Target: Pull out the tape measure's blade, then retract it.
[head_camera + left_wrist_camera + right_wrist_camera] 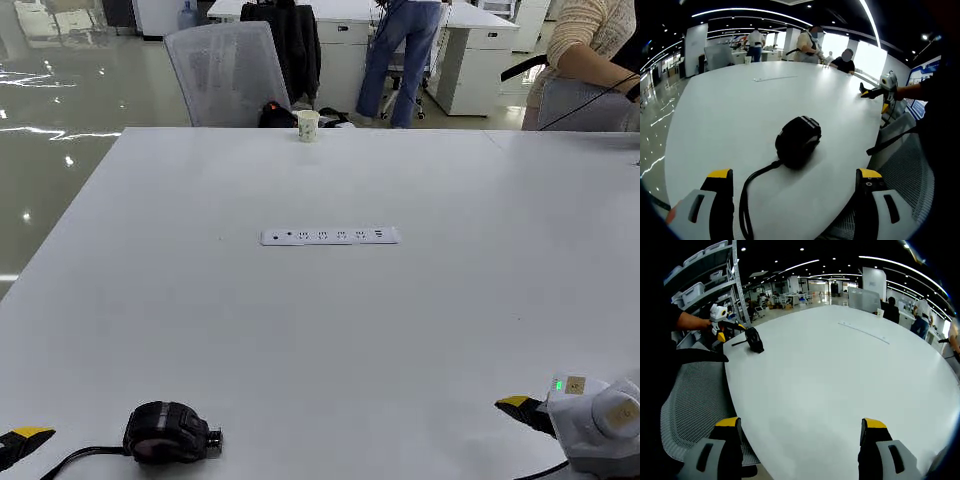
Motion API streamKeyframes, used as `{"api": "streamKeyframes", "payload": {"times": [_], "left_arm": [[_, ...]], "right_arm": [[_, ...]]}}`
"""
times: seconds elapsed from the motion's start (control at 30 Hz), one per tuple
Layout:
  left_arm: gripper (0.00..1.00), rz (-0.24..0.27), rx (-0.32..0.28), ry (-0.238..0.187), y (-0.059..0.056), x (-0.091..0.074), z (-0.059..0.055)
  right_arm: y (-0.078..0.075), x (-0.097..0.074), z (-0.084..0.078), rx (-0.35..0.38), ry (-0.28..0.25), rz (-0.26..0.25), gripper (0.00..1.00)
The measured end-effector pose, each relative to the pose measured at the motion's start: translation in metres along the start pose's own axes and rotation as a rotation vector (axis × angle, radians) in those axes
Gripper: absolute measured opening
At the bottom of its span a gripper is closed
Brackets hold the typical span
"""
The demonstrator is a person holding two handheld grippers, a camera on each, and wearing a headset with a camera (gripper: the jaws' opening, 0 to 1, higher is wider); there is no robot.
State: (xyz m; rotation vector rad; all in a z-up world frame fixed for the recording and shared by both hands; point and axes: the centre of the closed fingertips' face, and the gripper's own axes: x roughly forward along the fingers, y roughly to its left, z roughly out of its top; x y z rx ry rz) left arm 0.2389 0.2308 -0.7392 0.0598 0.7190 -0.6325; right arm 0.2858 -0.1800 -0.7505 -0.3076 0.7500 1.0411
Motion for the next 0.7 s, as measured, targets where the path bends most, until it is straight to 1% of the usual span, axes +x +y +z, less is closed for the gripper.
{"api": "streamKeyframes", "payload": {"times": [0.13,0.2,0.27,0.33,0.4,0.43,0.57,0.7], "left_arm": [[0.99,0.014,0.006,0.001,0.005,-0.003,0.000],[0.99,0.011,0.007,0.004,0.005,-0.004,0.000],[0.99,0.006,0.014,0.016,0.005,-0.005,-0.002],[0.99,0.014,0.025,0.011,0.008,-0.006,-0.002],[0.99,0.007,0.014,0.012,0.007,-0.007,-0.002],[0.99,0.011,0.021,0.015,0.008,-0.007,-0.003],[0.99,0.006,0.017,0.025,0.007,-0.008,-0.006],[0.99,0.007,0.017,0.028,0.008,-0.008,-0.007]], "right_arm": [[-0.002,-0.003,-0.005,0.006,0.014,-0.009,0.99],[-0.004,-0.004,-0.007,0.014,0.017,-0.013,0.99],[-0.005,-0.005,-0.009,0.016,0.022,-0.017,0.99],[-0.005,-0.005,-0.010,0.014,0.021,-0.015,0.99],[-0.006,-0.005,-0.013,0.004,0.030,-0.017,0.99],[-0.006,-0.005,-0.014,0.001,0.037,-0.017,0.99],[-0.007,-0.006,-0.015,0.006,0.035,-0.013,0.99],[-0.010,-0.008,-0.015,-0.012,0.042,-0.015,0.99]]}}
